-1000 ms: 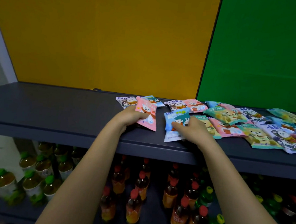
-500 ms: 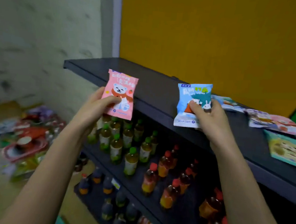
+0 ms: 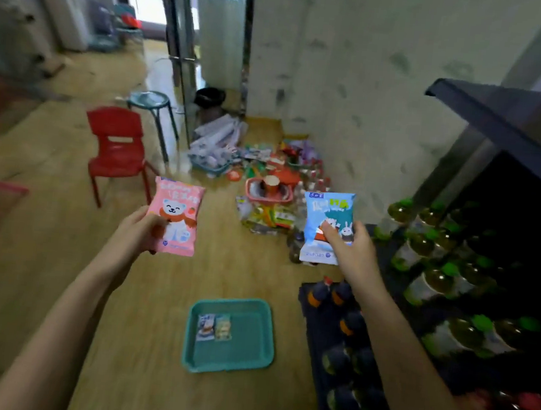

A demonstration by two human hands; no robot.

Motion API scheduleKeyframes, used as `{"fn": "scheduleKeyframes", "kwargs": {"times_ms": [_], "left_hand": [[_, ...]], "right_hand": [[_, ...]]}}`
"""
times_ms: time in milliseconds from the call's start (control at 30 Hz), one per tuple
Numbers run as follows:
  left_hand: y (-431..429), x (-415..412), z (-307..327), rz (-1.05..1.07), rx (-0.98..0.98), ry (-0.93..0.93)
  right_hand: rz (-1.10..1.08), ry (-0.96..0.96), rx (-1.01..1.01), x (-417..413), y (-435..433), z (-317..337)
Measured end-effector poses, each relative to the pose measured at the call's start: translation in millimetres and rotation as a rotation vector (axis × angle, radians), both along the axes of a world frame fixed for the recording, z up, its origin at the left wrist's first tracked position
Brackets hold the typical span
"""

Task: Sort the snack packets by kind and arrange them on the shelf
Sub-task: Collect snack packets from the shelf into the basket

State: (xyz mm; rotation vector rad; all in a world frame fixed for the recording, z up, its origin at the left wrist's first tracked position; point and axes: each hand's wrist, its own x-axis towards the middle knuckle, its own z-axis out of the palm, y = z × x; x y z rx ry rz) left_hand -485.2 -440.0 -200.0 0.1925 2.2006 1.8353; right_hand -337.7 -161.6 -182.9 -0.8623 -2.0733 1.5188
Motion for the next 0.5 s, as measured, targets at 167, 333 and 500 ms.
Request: {"fn": "scheduleKeyframes", "kwargs": {"times_ms": [167,333,500], "left_hand": [[-55.0,-42.6,-75.6,0.016,-0.076,-0.173],[-50.9,-93.6,-167.6,-0.016,-0.129,-0.34],[-27.7,-126.3,-294.7,-0.036,-0.206,-0.518]], "right_hand": [[0.146,-0.125,-0.121,-81.7,-50.3,-84.6],[0.166,-0.257,-0.25,-143.5,-70.2,-182.6],[0.188,-0.442,-0.301,-178.5,-71.9,-305.8]]}}
